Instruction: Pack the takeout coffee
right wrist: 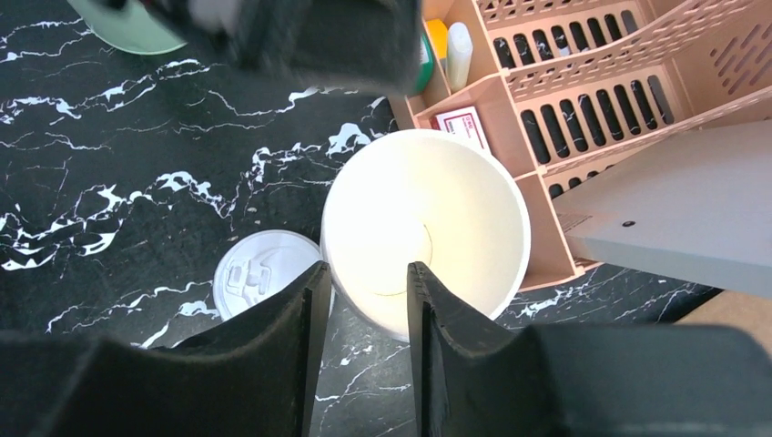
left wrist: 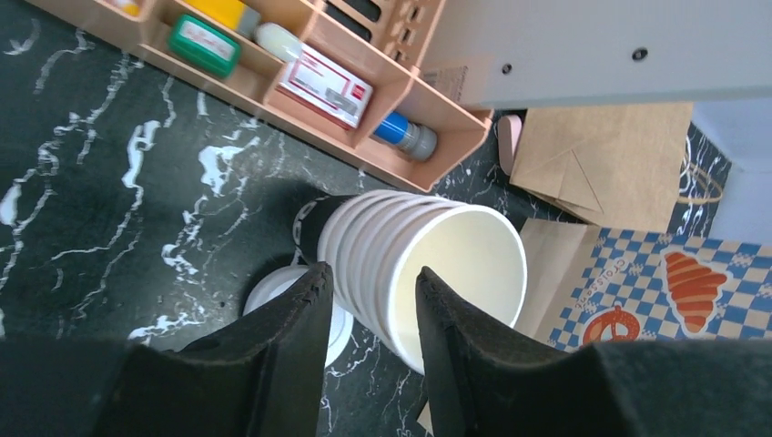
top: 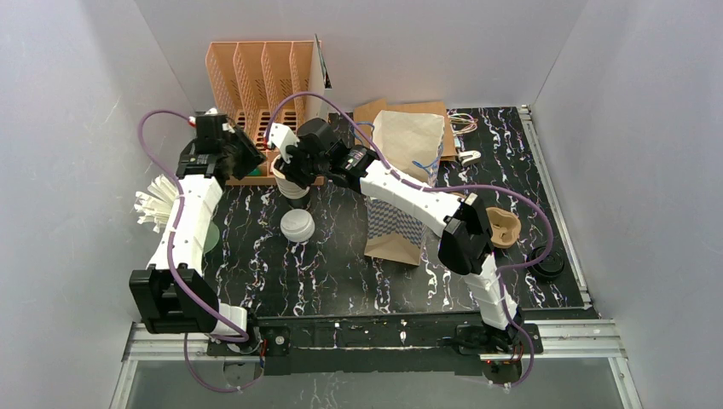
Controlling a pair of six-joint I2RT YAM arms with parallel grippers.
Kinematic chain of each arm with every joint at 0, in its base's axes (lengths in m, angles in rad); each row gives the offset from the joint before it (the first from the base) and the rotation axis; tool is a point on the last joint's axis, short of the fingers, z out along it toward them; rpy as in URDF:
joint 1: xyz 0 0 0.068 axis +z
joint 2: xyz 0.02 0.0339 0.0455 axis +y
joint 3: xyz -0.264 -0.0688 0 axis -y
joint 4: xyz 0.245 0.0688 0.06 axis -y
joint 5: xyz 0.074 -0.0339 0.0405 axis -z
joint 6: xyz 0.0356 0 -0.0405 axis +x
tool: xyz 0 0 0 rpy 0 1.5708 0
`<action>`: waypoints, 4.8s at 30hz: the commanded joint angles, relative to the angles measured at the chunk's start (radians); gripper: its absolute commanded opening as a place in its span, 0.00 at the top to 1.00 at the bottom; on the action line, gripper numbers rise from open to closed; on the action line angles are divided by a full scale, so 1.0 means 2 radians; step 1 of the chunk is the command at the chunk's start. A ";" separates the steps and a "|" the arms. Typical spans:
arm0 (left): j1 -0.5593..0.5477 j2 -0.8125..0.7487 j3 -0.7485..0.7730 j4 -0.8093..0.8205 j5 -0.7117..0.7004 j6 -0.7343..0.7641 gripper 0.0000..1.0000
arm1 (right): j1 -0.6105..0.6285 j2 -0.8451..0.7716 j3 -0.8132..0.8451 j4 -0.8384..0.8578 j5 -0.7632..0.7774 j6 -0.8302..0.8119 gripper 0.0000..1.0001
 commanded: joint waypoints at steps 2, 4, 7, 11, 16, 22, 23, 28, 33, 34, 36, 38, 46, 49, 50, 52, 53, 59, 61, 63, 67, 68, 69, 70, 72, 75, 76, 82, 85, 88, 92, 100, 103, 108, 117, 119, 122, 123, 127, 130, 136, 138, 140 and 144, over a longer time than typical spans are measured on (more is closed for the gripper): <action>0.050 -0.048 0.005 -0.017 0.036 0.007 0.62 | 0.005 0.011 0.036 0.017 -0.003 -0.014 0.61; 0.057 -0.058 -0.010 -0.014 0.048 0.001 0.62 | 0.007 0.014 0.037 0.017 -0.004 -0.019 0.59; 0.065 -0.074 -0.038 0.000 0.067 -0.013 0.63 | 0.009 0.017 0.037 0.017 -0.011 -0.024 0.55; 0.071 -0.084 -0.080 0.033 0.113 -0.032 0.68 | 0.009 0.022 0.042 0.015 -0.016 -0.026 0.53; 0.072 -0.083 -0.114 0.061 0.145 -0.042 0.68 | 0.010 0.033 0.052 0.010 -0.012 -0.027 0.56; 0.073 -0.079 -0.147 0.099 0.179 -0.053 0.68 | 0.011 0.029 0.046 0.017 -0.008 -0.027 0.71; 0.073 -0.077 -0.151 0.105 0.186 -0.056 0.68 | 0.010 0.026 0.042 0.021 -0.008 -0.026 0.71; 0.072 -0.070 -0.167 0.134 0.209 -0.068 0.66 | 0.012 0.015 0.031 0.026 -0.008 -0.025 0.55; 0.072 -0.062 -0.176 0.149 0.219 -0.075 0.66 | 0.012 0.012 0.031 0.026 -0.005 -0.025 0.60; 0.073 -0.062 -0.177 0.151 0.220 -0.076 0.67 | 0.012 0.011 0.031 0.027 -0.004 -0.025 0.63; 0.072 -0.059 -0.179 0.155 0.222 -0.078 0.67 | 0.012 0.009 0.028 0.028 -0.004 -0.025 0.65; 0.072 -0.056 -0.181 0.160 0.225 -0.082 0.67 | 0.012 0.008 0.026 0.030 -0.005 -0.026 0.63; 0.072 -0.050 -0.188 0.176 0.232 -0.088 0.66 | 0.012 0.006 0.025 0.030 -0.008 -0.024 0.66; 0.073 -0.046 -0.189 0.178 0.232 -0.088 0.66 | 0.012 0.007 0.026 0.030 -0.007 -0.023 0.71; 0.073 -0.044 -0.190 0.180 0.232 -0.090 0.67 | 0.012 0.006 0.026 0.030 -0.007 -0.023 0.72; 0.072 -0.042 -0.190 0.183 0.232 -0.091 0.67 | 0.012 0.006 0.026 0.030 -0.006 -0.023 0.72; 0.072 -0.040 -0.190 0.184 0.232 -0.091 0.67 | 0.012 0.006 0.025 0.030 -0.006 -0.023 0.72; 0.072 -0.034 -0.191 0.189 0.229 -0.091 0.67 | 0.012 0.006 0.028 0.031 -0.002 -0.023 0.93; 0.072 -0.031 -0.194 0.192 0.228 -0.091 0.67 | 0.012 0.006 0.031 0.031 -0.001 -0.022 0.99; 0.072 -0.028 -0.196 0.196 0.228 -0.090 0.67 | 0.012 0.006 0.031 0.031 -0.001 -0.022 0.99; 0.072 -0.022 -0.200 0.198 0.228 -0.088 0.67 | 0.012 0.001 0.030 0.033 -0.004 -0.021 0.99; 0.072 -0.021 -0.202 0.200 0.228 -0.088 0.67 | 0.012 0.000 0.030 0.033 -0.003 -0.021 0.99; 0.073 -0.020 -0.203 0.201 0.227 -0.087 0.67 | 0.012 -0.001 0.031 0.033 -0.003 -0.021 0.99; 0.072 -0.019 -0.204 0.202 0.226 -0.087 0.67 | 0.012 -0.002 0.032 0.033 -0.003 -0.021 0.99; 0.073 -0.016 -0.206 0.203 0.226 -0.086 0.67 | 0.012 -0.004 0.035 0.033 -0.003 -0.021 0.99; 0.072 -0.013 -0.208 0.204 0.226 -0.087 0.67 | 0.012 -0.007 0.041 0.033 0.000 -0.021 0.99; 0.072 -0.013 -0.207 0.204 0.226 -0.086 0.67 | 0.012 -0.008 0.044 0.032 0.000 -0.021 0.99; 0.072 -0.019 -0.203 0.201 0.225 -0.087 0.68 | 0.012 -0.011 0.052 0.029 0.011 -0.024 0.99; 0.072 -0.019 -0.200 0.196 0.221 -0.087 0.67 | 0.012 -0.012 0.058 0.027 0.014 -0.024 0.99; 0.071 -0.019 -0.197 0.193 0.221 -0.088 0.67 | 0.012 -0.015 0.060 0.025 0.016 -0.024 0.99; 0.067 -0.020 -0.194 0.192 0.220 -0.089 0.67 | 0.012 -0.017 0.056 0.025 0.018 -0.024 0.87; 0.064 -0.025 -0.187 0.192 0.223 -0.094 0.67 | 0.012 -0.017 0.045 0.023 0.026 -0.026 0.69; 0.062 -0.027 -0.184 0.191 0.223 -0.096 0.67 | 0.011 -0.020 0.041 0.021 0.030 -0.025 0.69; 0.060 -0.032 -0.181 0.190 0.226 -0.097 0.64 | 0.011 -0.017 0.036 0.018 0.040 -0.027 0.56; 0.060 -0.037 -0.178 0.186 0.227 -0.100 0.62 | 0.009 -0.008 0.028 0.017 0.054 -0.028 0.59; 0.061 -0.037 -0.176 0.186 0.229 -0.102 0.62 | 0.009 -0.005 0.030 0.016 0.056 -0.028 0.58; 0.061 -0.038 -0.172 0.186 0.233 -0.101 0.62 | 0.008 -0.002 0.030 0.015 0.055 -0.028 0.57; 0.061 -0.038 -0.172 0.186 0.234 -0.102 0.61 | 0.008 -0.001 0.030 0.014 0.054 -0.029 0.56; 0.060 -0.041 -0.170 0.186 0.237 -0.104 0.61 | 0.005 0.003 0.030 0.012 0.054 -0.030 0.55; 0.060 -0.041 -0.169 0.186 0.238 -0.105 0.61 | 0.003 0.007 0.030 0.012 0.052 -0.030 0.55; 0.060 -0.040 -0.169 0.186 0.241 -0.105 0.61 | 0.002 0.012 0.027 0.012 0.048 -0.029 0.55; 0.061 -0.040 -0.168 0.186 0.241 -0.105 0.61 | 0.001 0.014 0.026 0.012 0.046 -0.027 0.56; 0.060 -0.039 -0.168 0.187 0.241 -0.105 0.60 | 0.000 0.017 0.024 0.012 0.046 -0.027 0.56; 0.061 -0.037 -0.166 0.188 0.244 -0.106 0.59 | 0.000 0.020 0.025 0.010 0.046 -0.025 0.56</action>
